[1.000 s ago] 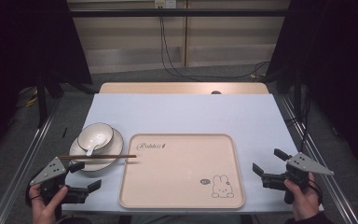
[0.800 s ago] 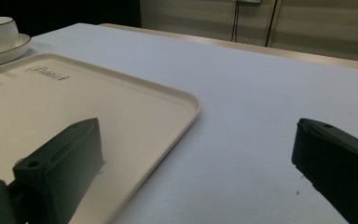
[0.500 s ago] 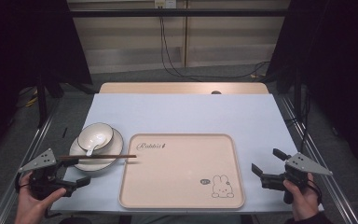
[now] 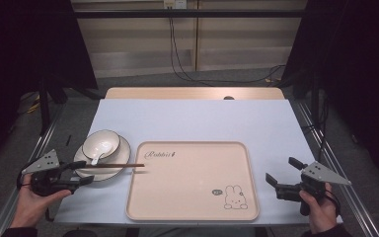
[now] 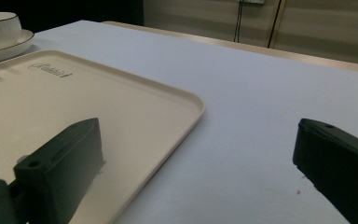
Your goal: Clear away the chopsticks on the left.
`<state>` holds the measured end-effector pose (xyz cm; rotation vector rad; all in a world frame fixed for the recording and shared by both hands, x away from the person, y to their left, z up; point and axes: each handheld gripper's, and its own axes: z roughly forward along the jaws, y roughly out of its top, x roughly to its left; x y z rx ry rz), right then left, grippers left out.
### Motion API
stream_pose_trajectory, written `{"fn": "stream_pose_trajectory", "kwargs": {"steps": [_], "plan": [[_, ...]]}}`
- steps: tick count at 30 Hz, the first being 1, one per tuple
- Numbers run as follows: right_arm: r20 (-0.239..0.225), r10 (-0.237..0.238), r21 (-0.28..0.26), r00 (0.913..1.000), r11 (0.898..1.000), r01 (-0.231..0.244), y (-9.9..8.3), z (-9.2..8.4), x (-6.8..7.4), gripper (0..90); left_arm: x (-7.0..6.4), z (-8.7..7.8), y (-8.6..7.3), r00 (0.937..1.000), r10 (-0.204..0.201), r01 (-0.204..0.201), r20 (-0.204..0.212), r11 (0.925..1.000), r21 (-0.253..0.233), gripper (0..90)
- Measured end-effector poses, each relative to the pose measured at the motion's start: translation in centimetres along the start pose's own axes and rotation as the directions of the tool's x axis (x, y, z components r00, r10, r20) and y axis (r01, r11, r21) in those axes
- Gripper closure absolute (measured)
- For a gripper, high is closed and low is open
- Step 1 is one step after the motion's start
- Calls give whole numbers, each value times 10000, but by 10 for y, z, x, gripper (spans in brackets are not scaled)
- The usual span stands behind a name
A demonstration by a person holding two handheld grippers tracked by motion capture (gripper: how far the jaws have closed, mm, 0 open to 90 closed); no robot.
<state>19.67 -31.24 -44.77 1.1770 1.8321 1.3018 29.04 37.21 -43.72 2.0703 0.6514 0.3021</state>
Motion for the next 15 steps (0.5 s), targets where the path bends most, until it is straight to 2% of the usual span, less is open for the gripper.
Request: {"fn": "stream_pose_trajectory", "kwargs": {"steps": [2, 3, 6, 7, 11, 15], "plan": [[3, 7, -2, 10000, 10000, -7, 0, 0, 0, 10, 4, 2, 0, 9998, 60, -61, 171, 10000, 61, 399], [61, 68, 9, 10000, 10000, -68, 0, 0, 0, 9, 6, 3, 1, 9995, 278, -281, 125, 9991, 302, 468], [83, 63, 3, 9999, 10000, -63, 0, 0, 0, 8, 10, 4, 0, 9989, 388, -394, 253, 9989, 254, 512], [99, 40, 9, 9999, 10000, -40, 0, 0, 0, 8, 11, 3, 0, 9985, 551, -554, 73, 9977, 381, 549], [84, 37, 8, 10000, 10000, -37, 0, 0, 0, 8, 16, 5, -1, 9975, 702, -705, 71, 9961, 534, 596], [77, 8, 3, 10000, 10000, -8, 0, 0, 0, 8, 19, 9, -1, 9976, 693, -691, -5, 9956, 633, 597]]}}
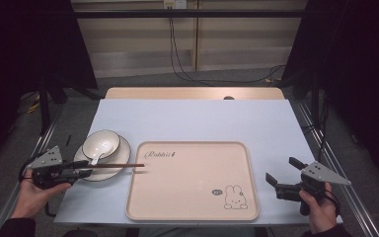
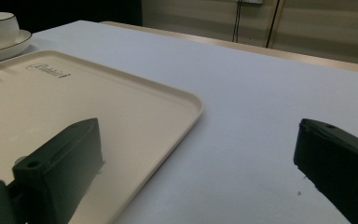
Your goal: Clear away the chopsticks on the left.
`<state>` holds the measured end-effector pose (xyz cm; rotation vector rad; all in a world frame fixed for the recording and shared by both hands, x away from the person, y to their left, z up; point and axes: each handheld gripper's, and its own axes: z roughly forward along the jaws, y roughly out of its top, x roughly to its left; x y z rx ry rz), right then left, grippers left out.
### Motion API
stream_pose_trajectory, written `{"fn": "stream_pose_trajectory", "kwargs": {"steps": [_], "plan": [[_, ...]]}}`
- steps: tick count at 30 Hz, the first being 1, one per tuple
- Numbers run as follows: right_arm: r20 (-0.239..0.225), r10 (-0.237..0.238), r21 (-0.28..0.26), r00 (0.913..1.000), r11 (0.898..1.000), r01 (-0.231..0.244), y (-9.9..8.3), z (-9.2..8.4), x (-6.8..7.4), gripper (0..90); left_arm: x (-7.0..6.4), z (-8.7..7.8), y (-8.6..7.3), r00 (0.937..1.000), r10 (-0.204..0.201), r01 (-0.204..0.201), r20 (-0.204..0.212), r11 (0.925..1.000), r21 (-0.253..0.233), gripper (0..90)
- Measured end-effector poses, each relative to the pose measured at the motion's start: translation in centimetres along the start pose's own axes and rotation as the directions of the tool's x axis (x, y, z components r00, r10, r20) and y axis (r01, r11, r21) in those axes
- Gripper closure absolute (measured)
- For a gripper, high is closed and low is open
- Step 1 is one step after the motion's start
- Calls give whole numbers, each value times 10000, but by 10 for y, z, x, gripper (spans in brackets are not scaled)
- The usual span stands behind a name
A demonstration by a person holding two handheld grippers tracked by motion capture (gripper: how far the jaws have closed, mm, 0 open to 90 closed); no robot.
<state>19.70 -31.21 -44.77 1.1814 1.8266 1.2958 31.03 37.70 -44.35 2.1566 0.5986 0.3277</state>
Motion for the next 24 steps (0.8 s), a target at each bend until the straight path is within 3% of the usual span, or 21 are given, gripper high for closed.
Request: {"fn": "stream_pose_trajectory", "kwargs": {"steps": [14, 24], "plan": [[78, 30, 22, 10000, 10000, -30, 0, 0, 0, 9, 1, 9, 1, 9989, 466, -466, 16, 9973, 560, 651], [44, 46, 25, 10000, 10000, -47, 0, 0, 0, 9, -1, 18, 5, 9934, 987, -1042, 579, 9895, 1002, 707]]}}
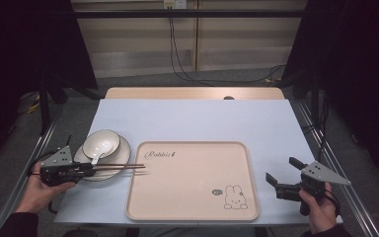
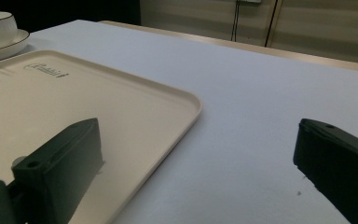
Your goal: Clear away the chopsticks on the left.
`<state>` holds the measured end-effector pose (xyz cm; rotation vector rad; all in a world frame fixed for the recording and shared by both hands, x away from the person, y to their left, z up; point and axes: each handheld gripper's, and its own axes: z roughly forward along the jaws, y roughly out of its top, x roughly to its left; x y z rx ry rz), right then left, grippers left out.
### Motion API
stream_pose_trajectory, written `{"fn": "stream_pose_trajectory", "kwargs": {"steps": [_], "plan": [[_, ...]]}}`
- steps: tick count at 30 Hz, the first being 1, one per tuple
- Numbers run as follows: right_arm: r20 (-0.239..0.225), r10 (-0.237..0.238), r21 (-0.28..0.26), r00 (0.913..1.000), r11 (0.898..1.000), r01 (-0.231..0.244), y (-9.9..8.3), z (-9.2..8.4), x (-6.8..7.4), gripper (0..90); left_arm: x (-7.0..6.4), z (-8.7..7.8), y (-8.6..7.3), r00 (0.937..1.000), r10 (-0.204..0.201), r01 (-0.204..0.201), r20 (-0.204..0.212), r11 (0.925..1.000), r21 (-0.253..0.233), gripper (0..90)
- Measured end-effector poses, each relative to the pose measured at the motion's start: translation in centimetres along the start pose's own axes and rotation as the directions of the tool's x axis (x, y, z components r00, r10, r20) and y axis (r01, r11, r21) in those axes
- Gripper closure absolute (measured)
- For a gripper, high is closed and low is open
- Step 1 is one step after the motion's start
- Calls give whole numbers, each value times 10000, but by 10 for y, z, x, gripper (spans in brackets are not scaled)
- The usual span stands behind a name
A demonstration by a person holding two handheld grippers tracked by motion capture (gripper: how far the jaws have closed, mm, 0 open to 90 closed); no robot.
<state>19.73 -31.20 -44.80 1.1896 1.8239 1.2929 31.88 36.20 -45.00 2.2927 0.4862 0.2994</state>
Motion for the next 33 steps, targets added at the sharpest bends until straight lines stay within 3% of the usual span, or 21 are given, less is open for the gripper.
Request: {"fn": "stream_pose_trajectory", "kwargs": {"steps": [3, 8, 14, 21, 28, 33], "plan": [[13, -4, -3, 10000, 10000, 4, 0, 0, 0, 9, 0, 3, 1, 9997, 245, -246, 62, 9994, 234, 718], [24, 12, 4, 10000, 10000, -12, 0, 0, 0, 9, 0, 4, 2, 9987, 342, -349, 365, 9992, 175, 805], [32, 57, 23, 10000, 10000, -57, 0, 0, 0, 9, -1, 2, 2, 9982, 214, -227, 566, 9995, 228, 844], [53, 50, -1, 10000, 10000, -50, 0, 0, 0, 9, -5, -2, 6, 9977, -269, 269, 619, 9996, 18, 847], [-12, 26, -23, 10000, 10000, -26, 0, 0, 0, 9, -19, -6, 19, 9950, -603, 621, 802, 9979, -208, 847], [-16, 31, -36, 10000, 10000, -31, 0, -1, 0, 9, -28, -3, 28, 9857, -1269, 1336, 1113, 9895, -548, 846]]}}
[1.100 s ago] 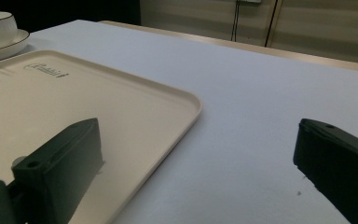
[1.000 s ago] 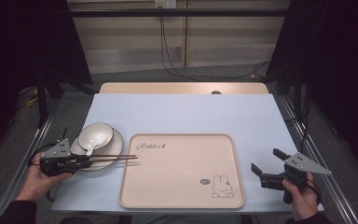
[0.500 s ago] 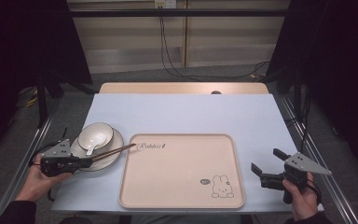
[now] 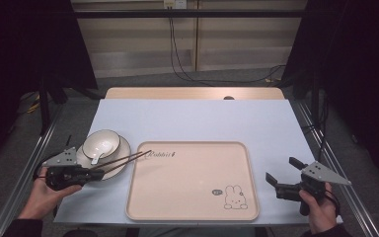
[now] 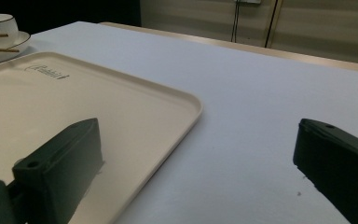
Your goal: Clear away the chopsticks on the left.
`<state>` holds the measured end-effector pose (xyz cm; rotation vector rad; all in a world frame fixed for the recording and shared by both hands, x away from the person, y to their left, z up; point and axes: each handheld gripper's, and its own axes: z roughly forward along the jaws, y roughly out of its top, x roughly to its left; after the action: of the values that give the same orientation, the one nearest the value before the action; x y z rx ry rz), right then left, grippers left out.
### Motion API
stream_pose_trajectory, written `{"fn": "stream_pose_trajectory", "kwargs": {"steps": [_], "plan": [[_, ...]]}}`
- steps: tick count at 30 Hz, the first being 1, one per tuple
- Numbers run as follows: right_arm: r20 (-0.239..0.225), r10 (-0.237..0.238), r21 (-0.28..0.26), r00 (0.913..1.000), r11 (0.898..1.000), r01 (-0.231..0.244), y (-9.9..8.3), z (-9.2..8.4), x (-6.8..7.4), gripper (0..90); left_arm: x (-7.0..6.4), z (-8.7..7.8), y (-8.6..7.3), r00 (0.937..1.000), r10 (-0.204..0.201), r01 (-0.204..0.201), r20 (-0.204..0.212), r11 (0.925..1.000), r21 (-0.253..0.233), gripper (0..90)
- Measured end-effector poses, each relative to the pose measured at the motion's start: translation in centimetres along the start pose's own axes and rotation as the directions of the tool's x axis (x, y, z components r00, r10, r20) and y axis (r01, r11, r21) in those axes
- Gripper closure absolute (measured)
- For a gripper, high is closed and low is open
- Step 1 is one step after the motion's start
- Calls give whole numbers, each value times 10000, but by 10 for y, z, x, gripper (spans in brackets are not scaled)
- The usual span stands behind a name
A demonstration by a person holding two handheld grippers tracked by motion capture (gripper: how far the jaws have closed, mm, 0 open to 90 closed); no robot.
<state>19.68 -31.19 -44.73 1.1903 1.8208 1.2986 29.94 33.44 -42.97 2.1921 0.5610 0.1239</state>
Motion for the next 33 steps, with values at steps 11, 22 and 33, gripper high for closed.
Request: {"fn": "stream_pose_trajectory", "kwargs": {"steps": [11, 22, 33], "plan": [[-13, 75, -12, 10000, 10000, -75, 0, 0, 0, 10, -22, 15, 22, 9927, -1158, 1172, 353, 9923, -407, 845], [24, 58, -77, 10000, 10000, -58, 0, 0, 0, 10, -39, 31, 38, 9769, -2134, 2134, 83, 9747, -661, 845], [-2, 83, -70, 10000, 9999, -83, 0, 0, 0, 10, -56, 52, 53, 9381, -3308, 3228, -1022, 9424, -879, 846]]}}
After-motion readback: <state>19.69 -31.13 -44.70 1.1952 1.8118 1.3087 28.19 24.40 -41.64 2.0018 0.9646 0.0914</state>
